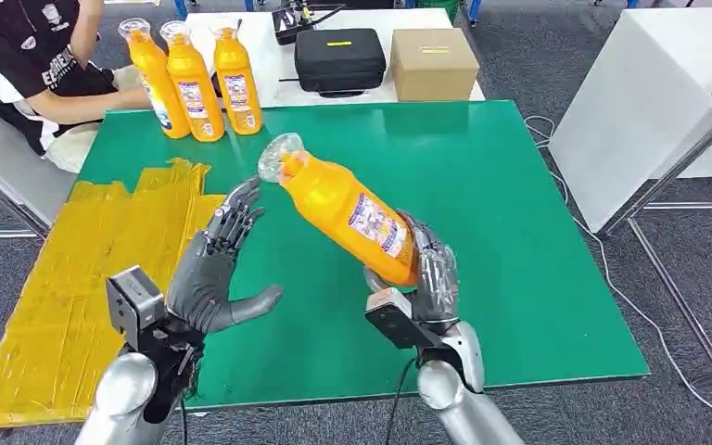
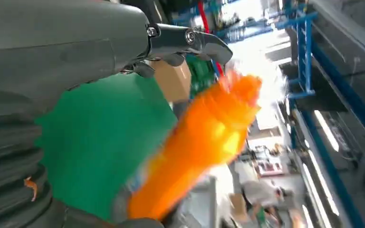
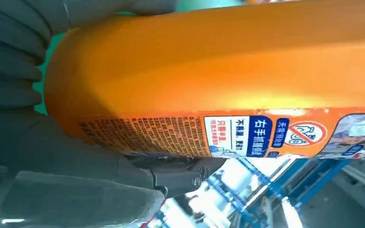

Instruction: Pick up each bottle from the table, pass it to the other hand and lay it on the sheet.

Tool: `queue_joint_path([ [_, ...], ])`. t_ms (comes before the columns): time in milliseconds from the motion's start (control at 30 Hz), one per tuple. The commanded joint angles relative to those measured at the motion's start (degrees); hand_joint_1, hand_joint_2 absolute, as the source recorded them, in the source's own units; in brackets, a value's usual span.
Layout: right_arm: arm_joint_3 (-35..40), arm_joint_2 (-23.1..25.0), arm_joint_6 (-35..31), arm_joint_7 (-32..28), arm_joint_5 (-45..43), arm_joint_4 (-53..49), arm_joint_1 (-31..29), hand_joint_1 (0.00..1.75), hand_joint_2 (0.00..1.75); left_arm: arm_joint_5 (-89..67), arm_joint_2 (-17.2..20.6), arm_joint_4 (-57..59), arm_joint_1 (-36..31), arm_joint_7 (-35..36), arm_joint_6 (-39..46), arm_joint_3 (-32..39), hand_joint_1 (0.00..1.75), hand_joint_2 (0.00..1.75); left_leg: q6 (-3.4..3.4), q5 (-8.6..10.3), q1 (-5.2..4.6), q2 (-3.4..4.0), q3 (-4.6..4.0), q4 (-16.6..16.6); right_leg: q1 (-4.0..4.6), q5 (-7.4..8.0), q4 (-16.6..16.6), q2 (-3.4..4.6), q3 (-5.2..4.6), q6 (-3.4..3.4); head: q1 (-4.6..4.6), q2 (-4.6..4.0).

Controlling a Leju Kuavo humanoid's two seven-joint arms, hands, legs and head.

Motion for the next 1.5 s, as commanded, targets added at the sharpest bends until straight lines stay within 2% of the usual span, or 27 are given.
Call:
queue_joint_path([
  [33,4.55,3.51,0.91,-0.01,-0.45,7.63,-5.38,1.75,1.75,3.68,-1.28,8.01,-7.57,1.93,0.35,-5.55,0.00,1.75,-0.16,-0.02,0.07,0.01,0.10,-0.04,0.06,-0.01,-0.08,-0.06,0.14,-0.04,0.00,0.00],
  [333,4.43,3.23,0.96,-0.04,-0.48,7.57,-5.32,1.75,1.75,3.88,-0.91,7.85,-7.41,1.93,0.41,-5.70,0.00,1.75,-0.21,-0.05,0.08,0.02,0.19,-0.08,0.08,-0.03,-0.14,-0.06,0.25,-0.04,0.00,0.00],
  [500,6.28,6.08,0.41,-2.14,-0.89,10.54,-6.68,1.75,1.75,9.74,-3.32,10.62,-9.55,4.74,0.13,-5.32,0.00,1.75,-0.14,-0.02,0.05,0.01,-0.01,0.02,0.05,-0.01,-0.02,-0.03,0.03,-0.03,0.02,0.02],
  [733,9.21,6.72,0.66,-1.93,0.23,12.38,-7.47,1.75,1.75,13.26,-4.46,14.71,-11.60,5.03,0.88,-3.97,0.00,1.75,-0.23,-0.04,0.09,-0.01,0.08,-0.05,0.09,-0.03,-0.10,-0.10,0.13,-0.06,0.02,0.00],
  [967,15.70,8.90,-1.09,-3.05,4.86,21.52,-10.10,1.75,1.75,16.10,-4.10,15.69,-10.98,4.98,1.35,-1.68,0.00,1.75,-0.12,-0.03,0.06,0.10,0.04,-0.05,0.05,0.00,-0.06,0.06,0.05,-0.03,0.02,0.02],
  [1200,19.51,10.04,-0.35,-2.69,4.11,27.81,-12.65,1.75,1.75,16.11,-3.89,14.43,-10.02,4.85,2.21,0.06,0.00,1.75,-0.21,-0.05,0.09,0.11,0.12,-0.09,0.08,-0.01,-0.12,0.05,0.16,-0.05,0.02,0.00],
  [1367,22.01,10.39,0.50,-3.01,0.92,31.99,-13.78,1.75,1.75,12.38,-3.89,12.04,-8.60,2.27,6.13,2.42,0.00,1.75,-0.21,-0.06,0.10,0.08,0.14,-0.11,0.09,-0.04,-0.14,0.01,0.20,-0.06,0.02,0.00],
  [1400,22.08,10.42,0.70,-2.90,0.34,32.05,-13.98,1.75,1.75,12.28,-3.94,11.55,-8.34,1.93,6.45,2.94,0.12,1.75,-0.16,-0.05,0.09,0.06,0.05,-0.06,0.09,-0.03,-0.09,0.02,0.11,-0.05,0.02,0.00],
  [1433,21.98,10.43,1.00,-2.56,-0.22,32.03,-14.23,1.75,1.75,11.89,-3.89,11.14,-8.16,1.45,6.90,3.39,1.38,1.75,-0.22,-0.07,0.10,0.08,0.11,-0.08,0.10,-0.05,-0.11,0.01,0.17,-0.06,0.00,0.00],
  [1467,21.87,10.40,1.25,-2.40,-0.56,31.91,-14.37,1.75,1.75,11.87,-3.87,10.93,-8.08,1.43,6.92,3.58,1.66,1.75,-0.18,-0.06,0.09,0.06,0.03,-0.04,0.09,-0.04,-0.07,0.01,0.09,-0.05,0.00,0.00],
  [1500,21.74,10.36,1.27,-2.27,-0.78,31.81,-14.45,1.75,1.75,11.87,-3.84,10.76,-7.94,1.44,6.93,3.73,1.75,1.75,-0.16,-0.03,0.08,0.00,-0.01,-0.04,0.08,-0.04,-0.06,-0.05,0.07,-0.04,0.02,0.00],
])
